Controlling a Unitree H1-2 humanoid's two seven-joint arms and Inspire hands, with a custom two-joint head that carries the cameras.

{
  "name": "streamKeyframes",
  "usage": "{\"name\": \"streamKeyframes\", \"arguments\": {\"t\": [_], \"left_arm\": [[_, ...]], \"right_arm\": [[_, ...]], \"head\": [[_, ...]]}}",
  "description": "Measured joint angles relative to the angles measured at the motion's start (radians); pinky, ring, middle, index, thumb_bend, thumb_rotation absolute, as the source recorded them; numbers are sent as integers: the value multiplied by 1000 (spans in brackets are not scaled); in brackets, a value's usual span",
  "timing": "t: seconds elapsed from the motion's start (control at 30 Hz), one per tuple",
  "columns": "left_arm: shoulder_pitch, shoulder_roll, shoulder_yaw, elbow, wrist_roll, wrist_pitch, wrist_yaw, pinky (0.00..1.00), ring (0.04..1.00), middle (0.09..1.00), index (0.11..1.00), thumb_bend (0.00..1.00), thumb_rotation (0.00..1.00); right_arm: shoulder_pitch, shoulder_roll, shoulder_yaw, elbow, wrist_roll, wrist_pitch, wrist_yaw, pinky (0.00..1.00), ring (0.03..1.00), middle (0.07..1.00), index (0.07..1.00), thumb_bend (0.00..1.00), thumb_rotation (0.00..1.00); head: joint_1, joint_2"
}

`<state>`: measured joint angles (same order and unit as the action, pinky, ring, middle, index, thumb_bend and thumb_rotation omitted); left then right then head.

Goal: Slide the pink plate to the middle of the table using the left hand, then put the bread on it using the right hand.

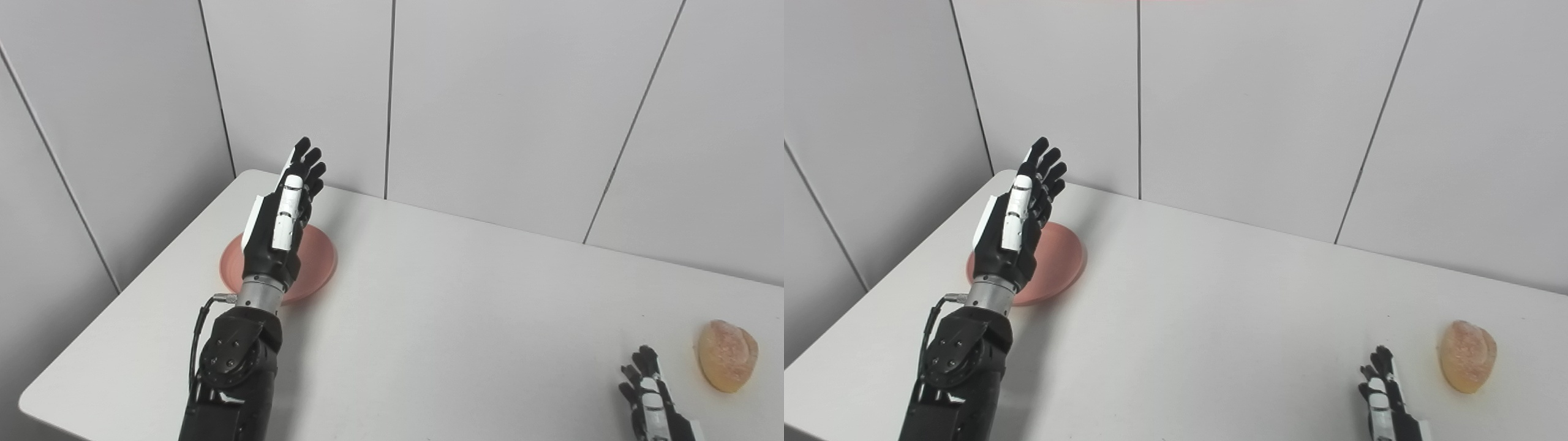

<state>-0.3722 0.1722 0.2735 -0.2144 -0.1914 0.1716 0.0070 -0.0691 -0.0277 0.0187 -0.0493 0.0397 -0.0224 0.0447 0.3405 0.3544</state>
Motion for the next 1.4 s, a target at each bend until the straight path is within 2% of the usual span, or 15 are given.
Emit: {"name": "streamKeyframes", "arguments": {"t": [0.33, 0.57, 0.97, 1.4], "left_arm": [[-44, 108, 84, 110, -57, -5, -8, 969, 947, 943, 927, 487, 1000], [-72, 159, 106, 171, -68, -7, -6, 940, 932, 929, 904, 470, 1000], [-103, 199, 157, 309, -88, -13, 0, 932, 914, 907, 880, 416, 1000], [-108, 232, 188, 431, -138, -34, -7, 913, 906, 899, 874, 417, 1000]], "right_arm": [[1, -3, -3, -2, 3, 0, 3, 1000, 986, 1000, 1000, 139, 1000], [5, -8, -6, -18, 17, 9, 7, 1000, 994, 1000, 1000, 147, 1000], [7, -23, -19, -29, 50, 34, 14, 1000, 996, 1000, 1000, 134, 1000], [7, -31, -31, -29, 73, 41, 31, 1000, 1000, 1000, 1000, 157, 1000]], "head": [[25, -2], [37, -5], [71, -2], [97, 0]]}}
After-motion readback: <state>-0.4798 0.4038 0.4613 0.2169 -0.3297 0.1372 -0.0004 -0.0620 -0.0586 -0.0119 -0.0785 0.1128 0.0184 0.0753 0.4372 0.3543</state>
